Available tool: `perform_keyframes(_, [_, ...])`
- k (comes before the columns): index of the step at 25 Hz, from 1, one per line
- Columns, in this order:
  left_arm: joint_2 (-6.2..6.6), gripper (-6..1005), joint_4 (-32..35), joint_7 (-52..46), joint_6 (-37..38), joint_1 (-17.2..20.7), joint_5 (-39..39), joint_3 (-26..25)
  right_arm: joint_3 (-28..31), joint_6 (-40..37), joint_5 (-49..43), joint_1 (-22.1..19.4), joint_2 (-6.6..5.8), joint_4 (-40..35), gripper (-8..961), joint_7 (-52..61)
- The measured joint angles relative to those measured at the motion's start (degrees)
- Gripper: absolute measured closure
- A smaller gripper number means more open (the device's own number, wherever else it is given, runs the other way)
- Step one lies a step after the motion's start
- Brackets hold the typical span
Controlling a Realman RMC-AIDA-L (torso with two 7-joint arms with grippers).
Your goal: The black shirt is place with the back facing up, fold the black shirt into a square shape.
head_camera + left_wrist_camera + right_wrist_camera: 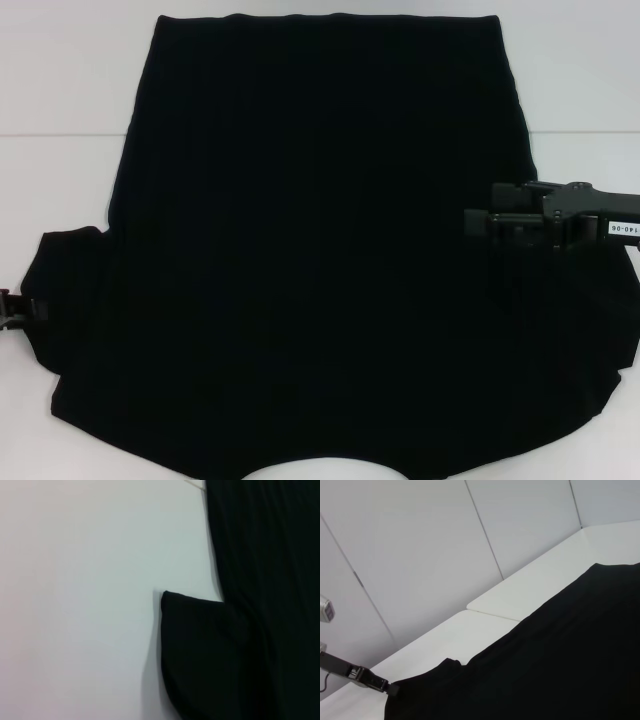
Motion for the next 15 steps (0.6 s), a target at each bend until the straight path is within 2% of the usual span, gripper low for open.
perform_keyframes(5, [0.0, 660, 0.0, 0.0, -0.6, 0.0, -0.1, -0.1, 0.1, 0.0, 0.0, 0.0, 0.01, 0.1, 54, 0.0])
perform_keyframes(8, [0.0, 857, 0.0, 0.1, -1.2, 0.0, -0.1, 0.1, 0.1, 0.0, 0.0, 0.0, 0.08, 0.2, 55, -0.1])
perform_keyframes(15, [0.15, 947, 0.0, 0.8, -3.8, -0.3, -0.1, 0.0, 0.2, 0.1, 0.0, 0.0, 0.43, 0.3, 55, -0.1])
